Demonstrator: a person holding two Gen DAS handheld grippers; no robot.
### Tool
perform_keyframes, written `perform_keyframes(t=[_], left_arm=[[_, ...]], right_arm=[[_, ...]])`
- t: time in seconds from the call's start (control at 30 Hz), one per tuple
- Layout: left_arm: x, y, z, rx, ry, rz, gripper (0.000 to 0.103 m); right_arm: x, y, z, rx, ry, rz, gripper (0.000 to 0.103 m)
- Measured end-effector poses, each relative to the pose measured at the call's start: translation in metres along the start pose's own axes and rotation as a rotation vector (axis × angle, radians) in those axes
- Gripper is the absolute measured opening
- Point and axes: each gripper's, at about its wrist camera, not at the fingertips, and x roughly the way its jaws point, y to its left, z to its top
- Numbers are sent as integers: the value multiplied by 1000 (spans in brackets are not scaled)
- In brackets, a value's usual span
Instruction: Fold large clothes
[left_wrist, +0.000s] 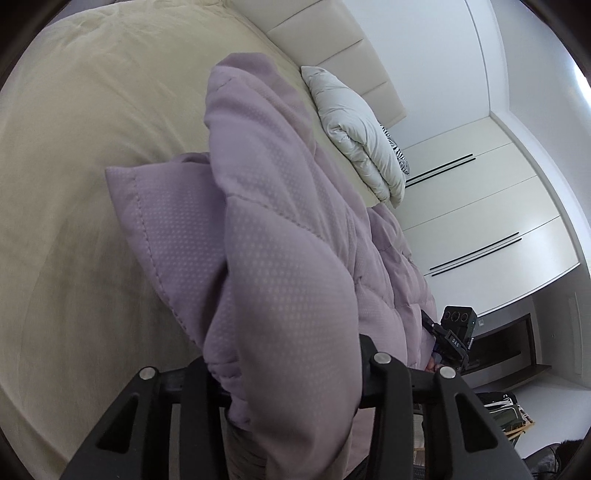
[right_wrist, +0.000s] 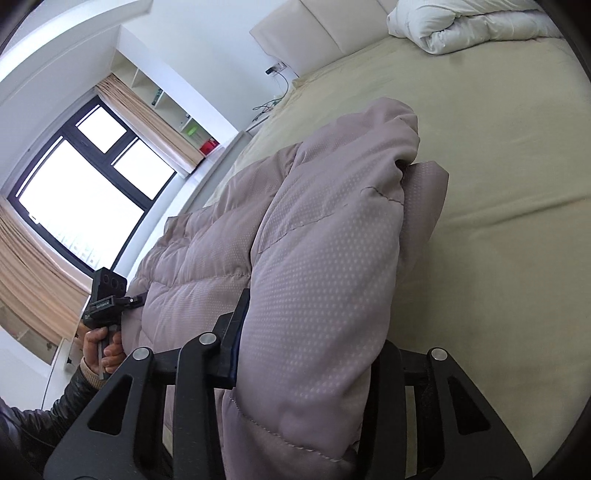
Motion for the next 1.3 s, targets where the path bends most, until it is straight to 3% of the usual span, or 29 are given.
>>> perform_keyframes(t=[0.13,0.2,0.23,0.3,0.4,0.57,0.77,0.97,1.1,1.2,1.3], left_arm=[[11,21,-16,-36,47,12,44],[26,38,-18,-46,74,52,47],[31,50,-17,-74,73,32,50],[34,72,-19,-129,65,-28,53],[35,77,-21,-121,62,-32,56],[36,91,-26,-114,55,-92,57],[24,95,-32,-121,40,-96,59],[-21,83,-56,-102,-40,-16,69],[-63,65,-74,-28,-118,69,77],[-93,35,-88,76,-229,206,87],[-114,-16,-107,249,-379,365,99]], right_arm=[[-15,9,-38,52,-14,40,37],[-13,3,-56,90,-11,33,37],[-9,-2,-67,106,-10,16,37],[1,-27,-89,217,-14,23,37],[15,-68,-113,354,-49,85,42],[32,-78,-123,344,-74,130,45],[48,-80,-124,357,-76,197,46],[14,-87,-125,419,-69,120,54],[-29,-73,-144,400,-159,20,59],[-66,-66,-160,379,-211,-115,59],[-108,-57,-164,352,-296,-228,59]])
